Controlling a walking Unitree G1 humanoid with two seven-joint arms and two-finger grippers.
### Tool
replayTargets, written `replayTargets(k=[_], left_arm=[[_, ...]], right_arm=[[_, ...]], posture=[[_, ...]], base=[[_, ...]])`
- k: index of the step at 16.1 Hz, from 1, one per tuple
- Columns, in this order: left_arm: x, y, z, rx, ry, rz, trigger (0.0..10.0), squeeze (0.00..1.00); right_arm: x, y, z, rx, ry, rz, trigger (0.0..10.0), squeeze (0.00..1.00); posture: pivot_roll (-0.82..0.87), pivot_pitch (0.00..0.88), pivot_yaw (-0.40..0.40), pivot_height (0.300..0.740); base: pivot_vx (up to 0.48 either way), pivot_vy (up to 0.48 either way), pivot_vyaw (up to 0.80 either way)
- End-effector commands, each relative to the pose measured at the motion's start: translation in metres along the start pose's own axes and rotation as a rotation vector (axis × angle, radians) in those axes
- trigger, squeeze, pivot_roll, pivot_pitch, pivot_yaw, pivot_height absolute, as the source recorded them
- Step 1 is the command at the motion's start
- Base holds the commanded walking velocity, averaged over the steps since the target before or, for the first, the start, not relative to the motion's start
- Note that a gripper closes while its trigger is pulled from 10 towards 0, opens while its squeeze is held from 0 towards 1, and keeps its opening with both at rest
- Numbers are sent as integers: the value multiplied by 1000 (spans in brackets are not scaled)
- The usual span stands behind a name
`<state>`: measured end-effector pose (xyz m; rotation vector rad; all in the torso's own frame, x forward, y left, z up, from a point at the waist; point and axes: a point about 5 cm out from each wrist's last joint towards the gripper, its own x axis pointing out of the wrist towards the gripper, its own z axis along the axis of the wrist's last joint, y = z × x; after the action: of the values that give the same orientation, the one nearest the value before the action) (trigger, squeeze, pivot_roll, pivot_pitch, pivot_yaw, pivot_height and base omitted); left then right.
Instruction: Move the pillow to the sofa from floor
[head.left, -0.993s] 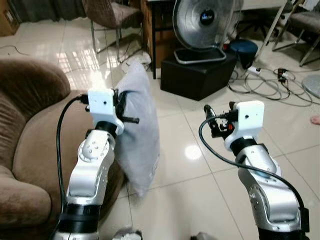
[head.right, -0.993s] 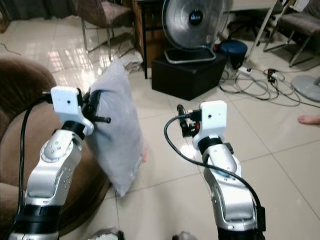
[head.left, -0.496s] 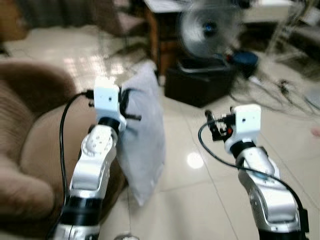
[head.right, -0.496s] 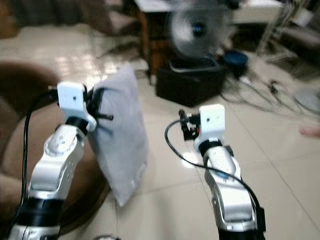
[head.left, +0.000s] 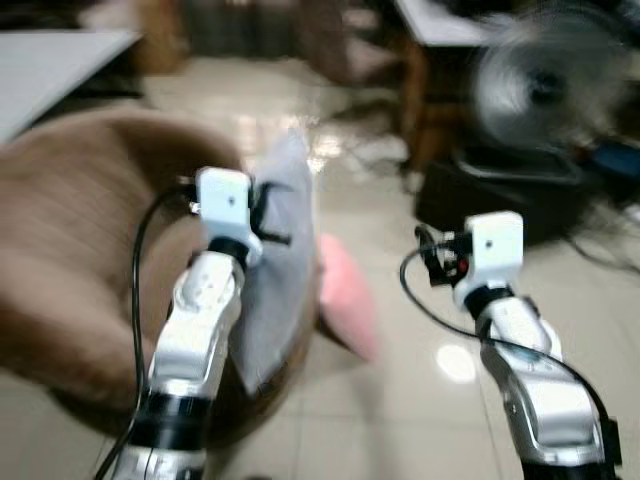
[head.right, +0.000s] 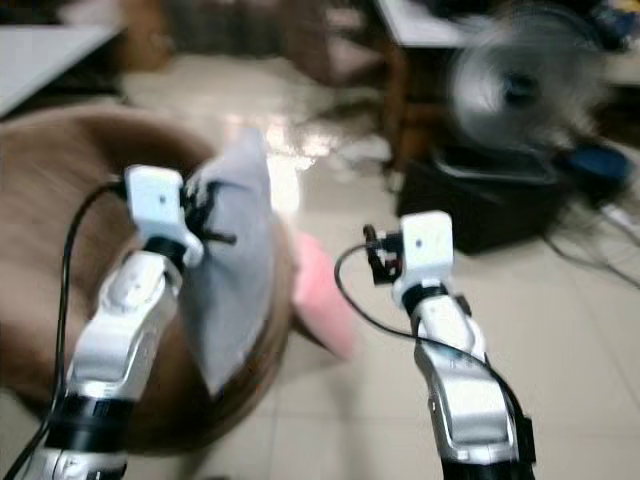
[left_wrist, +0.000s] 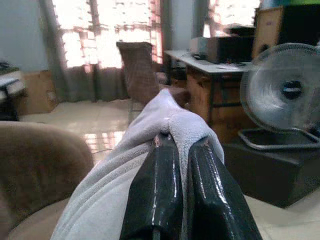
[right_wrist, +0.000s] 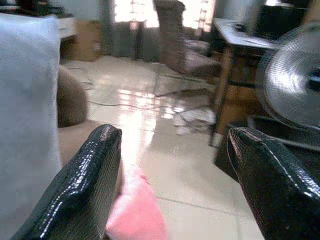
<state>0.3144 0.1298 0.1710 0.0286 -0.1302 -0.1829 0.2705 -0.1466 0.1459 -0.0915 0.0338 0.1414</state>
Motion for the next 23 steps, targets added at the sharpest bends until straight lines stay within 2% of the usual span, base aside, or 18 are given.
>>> replayTargets(k=[1, 5, 8, 13, 14, 17, 18, 21, 23], left_arm=[[2, 11, 16, 25, -73, 29, 10000, 0], [2, 8, 14, 23, -68, 13, 10000, 0], [7, 3, 11, 28, -58, -37, 10000, 0], [21, -7, 7, 9, -38, -108, 10000, 0], [27, -15, 5, 18, -29, -165, 10000, 0], [45, -22, 6, 15, -31, -181, 10000, 0], [57, -22, 4, 4, 7, -144, 10000, 0], [77, -21, 1, -4, 67, -60, 10000, 0], [89, -5, -9, 46, 182, 97, 10000, 0]], right_arm=[[1, 8, 4, 1, -20, 26, 10000, 0], [0, 6, 2, -7, -20, 9, 10000, 0], [0, 0, -1, 10, -9, -32, 10000, 0], [-3, 2, -3, 12, -6, -24, 10000, 0], [-4, 6, -4, 20, 0, 3, 10000, 0], [-13, 12, -9, -8, 28, 132, 10000, 0], [-20, 12, -13, -21, 60, 194, 10000, 0], [-35, 13, -18, -46, 102, 311, 10000, 0], [-52, 22, -24, -49, 163, 470, 10000, 0]], posture=[[-44, 0, 26, 740], [-45, 0, 31, 740], [-50, 0, 33, 740], [-57, 1, 38, 740], [-61, 3, 42, 740], [-72, 13, 49, 740], [-81, 20, 50, 740], [-107, 42, 54, 740], [-133, 67, 58, 740]], base=[[345, 0, 800], [344, 0, 800], [341, 0, 0], [266, 0, 0], [0, 0, 0], [0, 0, 0], [0, 0, 0], [0, 0, 0], [0, 0, 0]])
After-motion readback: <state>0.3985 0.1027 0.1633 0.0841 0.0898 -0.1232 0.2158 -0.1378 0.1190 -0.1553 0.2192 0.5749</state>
